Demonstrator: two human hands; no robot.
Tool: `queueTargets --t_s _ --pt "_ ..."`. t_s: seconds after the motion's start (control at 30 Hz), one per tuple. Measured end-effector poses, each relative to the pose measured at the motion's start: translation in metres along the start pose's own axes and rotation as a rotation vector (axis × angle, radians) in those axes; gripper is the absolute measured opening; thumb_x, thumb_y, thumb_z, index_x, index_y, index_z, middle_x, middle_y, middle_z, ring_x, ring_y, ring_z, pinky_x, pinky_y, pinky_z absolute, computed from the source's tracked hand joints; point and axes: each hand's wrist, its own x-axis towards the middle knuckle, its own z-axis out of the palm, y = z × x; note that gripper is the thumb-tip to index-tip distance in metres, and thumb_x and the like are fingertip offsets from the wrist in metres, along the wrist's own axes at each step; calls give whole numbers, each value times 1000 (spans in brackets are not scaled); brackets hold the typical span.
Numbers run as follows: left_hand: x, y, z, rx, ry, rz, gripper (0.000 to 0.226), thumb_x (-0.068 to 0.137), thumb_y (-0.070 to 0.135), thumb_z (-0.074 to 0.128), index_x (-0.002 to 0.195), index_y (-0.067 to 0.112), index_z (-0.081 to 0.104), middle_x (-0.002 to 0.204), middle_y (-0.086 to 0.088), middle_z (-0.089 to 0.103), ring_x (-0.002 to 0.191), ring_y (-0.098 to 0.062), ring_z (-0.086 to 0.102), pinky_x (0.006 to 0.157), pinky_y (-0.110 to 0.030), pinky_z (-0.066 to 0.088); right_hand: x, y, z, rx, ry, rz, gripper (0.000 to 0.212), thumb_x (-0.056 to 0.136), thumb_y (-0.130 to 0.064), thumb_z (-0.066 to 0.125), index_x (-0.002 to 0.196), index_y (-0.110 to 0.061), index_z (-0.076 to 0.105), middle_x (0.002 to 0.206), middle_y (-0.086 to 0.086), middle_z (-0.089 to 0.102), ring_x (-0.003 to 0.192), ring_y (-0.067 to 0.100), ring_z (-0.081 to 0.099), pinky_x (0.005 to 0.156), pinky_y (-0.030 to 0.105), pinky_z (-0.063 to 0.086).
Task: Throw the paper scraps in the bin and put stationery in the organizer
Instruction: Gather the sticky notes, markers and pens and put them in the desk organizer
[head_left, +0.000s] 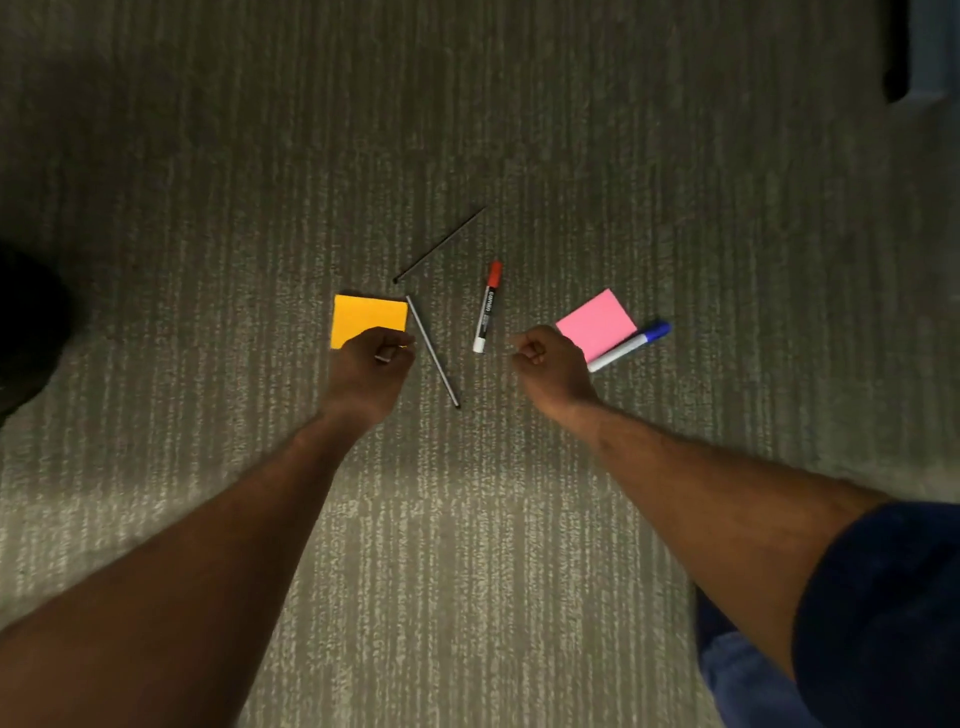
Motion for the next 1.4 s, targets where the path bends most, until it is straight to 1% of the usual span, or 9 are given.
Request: queueTargets --t_s 0.13,0.3,0.43,0.57,0.77,1.03,1.17,1.27,1.4 --pt "9 7 31 20 -66 16 6 88 20 64 92 23 68 85 -2 68 82 -27 69 74 -33 51 8 20 -24 22 55 18 13 83 -6 58 81 -17 66 82 -5 67 79 12 61 72 23 47" --pt "17 24 68 35 -120 84 6 86 17 66 91 19 69 83 -2 67 75 -19 64 72 -27 49 19 50 -47 5 142 71 10 81 -8 58 78 -14 66 77 -1 68 77 20 63 73 35 50" --pt "29 35 96 -9 -173 90 10 79 26 62 88 22 66 84 -6 67 73 -20 59 72 -33 47 28 77 -62 -68 206 192 11 83 -11 58 89 -8 67 92 10 72 88 27 65 74 29 46" --pt "40 47 118 -14 -198 61 9 88 12 63 89 21 65 76 -2 63 62 -17 54 51 -19 40 46 91 -72 -151 242 335 27 88 -30 59 102 -7 66 108 13 71 101 30 65 81 29 45" --pt "53 47 132 -29 -215 43 10 80 21 65 81 31 66 76 1 65 62 -18 57 57 -26 43 59 110 -74 -113 212 468 47 85 -41 67 117 -6 64 121 13 67 111 28 64 89 32 47" --pt "52 44 142 -202 -222 -70 18 62 35 71 80 36 67 65 6 65 59 -18 56 64 -29 41 50 112 -80 -192 162 313 34 87 -37 63 87 -4 74 94 13 74 82 19 67 65 21 33" --pt "40 74 154 -245 -309 -86 7 89 4 61 86 11 59 74 -9 59 53 -7 58 55 -23 47 35 97 -73 -22 101 53 27 82 -30 72 63 -11 69 68 7 70 57 10 56 58 26 36" --pt "38 90 164 -207 -424 -39 22 82 25 64 89 4 63 80 -18 62 72 -23 64 68 -34 51 32 87 -63 59 92 -5 25 79 -30 76 62 -18 62 59 -1 63 54 7 54 55 26 40" --pt "42 97 172 -176 -417 -70 16 67 42 61 70 31 73 90 -24 69 90 -44 66 86 -58 52 32 82 -60 102 44 -51 33 76 -28 80 59 -28 52 49 -18 46 48 -5 50 51 14 30"
